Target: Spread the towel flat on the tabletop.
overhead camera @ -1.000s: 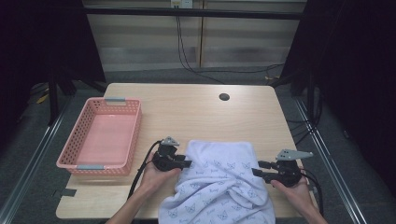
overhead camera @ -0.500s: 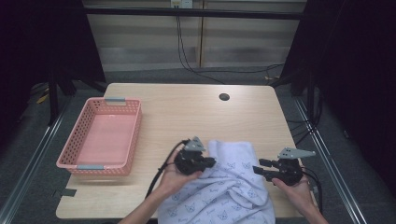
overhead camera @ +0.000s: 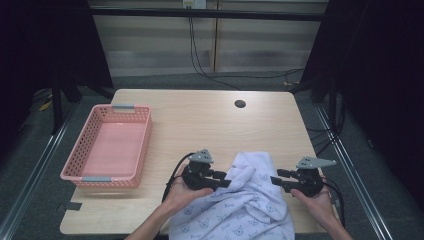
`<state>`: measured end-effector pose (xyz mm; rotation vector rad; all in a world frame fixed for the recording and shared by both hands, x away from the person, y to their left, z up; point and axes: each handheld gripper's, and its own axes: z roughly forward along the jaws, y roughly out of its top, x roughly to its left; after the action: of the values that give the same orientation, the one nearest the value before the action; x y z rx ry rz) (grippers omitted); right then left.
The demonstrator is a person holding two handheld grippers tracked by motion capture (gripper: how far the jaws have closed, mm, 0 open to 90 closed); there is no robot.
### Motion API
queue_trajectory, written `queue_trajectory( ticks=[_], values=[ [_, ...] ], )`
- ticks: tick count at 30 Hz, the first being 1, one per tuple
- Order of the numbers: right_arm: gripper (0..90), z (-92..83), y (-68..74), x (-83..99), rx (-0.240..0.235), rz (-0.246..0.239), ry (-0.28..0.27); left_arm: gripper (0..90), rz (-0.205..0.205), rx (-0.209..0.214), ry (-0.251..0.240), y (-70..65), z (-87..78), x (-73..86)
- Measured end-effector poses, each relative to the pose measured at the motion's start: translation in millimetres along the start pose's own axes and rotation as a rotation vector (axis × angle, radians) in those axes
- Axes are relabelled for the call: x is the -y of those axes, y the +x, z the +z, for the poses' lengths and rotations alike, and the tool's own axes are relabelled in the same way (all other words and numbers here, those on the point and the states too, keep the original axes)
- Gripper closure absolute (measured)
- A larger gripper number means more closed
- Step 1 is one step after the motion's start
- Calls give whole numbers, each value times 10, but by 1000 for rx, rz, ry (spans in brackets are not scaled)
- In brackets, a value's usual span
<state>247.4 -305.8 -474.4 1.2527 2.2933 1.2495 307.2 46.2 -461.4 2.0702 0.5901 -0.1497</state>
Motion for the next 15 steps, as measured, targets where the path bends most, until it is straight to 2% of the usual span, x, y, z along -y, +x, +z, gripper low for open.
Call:
queue_trajectory(
  ticks=[2,3,4,7,8,10,11,13,15],
  values=[
    [553,34,-46,-52,4,3,-8,658,-17,-28,8,99,46,-26],
    [554,58,-78,-78,3,9,-10,662,-28,-25,2,145,83,-39],
    [557,86,-109,-103,6,8,-6,662,-42,-24,19,191,134,-60],
    [568,188,-204,-163,16,4,6,643,-50,-31,43,280,325,-98],
    [567,224,-228,-179,27,-6,10,640,-42,-24,50,285,391,-99],
    [570,294,-278,-206,23,-2,16,647,-5,-43,62,262,498,-101],
    [570,322,-292,-218,29,3,21,634,-7,-42,63,252,541,-100],
    [570,371,-328,-234,32,-6,29,603,-3,-2,61,215,609,-87],
    [568,406,-356,-244,41,-11,34,565,40,-33,102,153,667,-75]
  ],
)
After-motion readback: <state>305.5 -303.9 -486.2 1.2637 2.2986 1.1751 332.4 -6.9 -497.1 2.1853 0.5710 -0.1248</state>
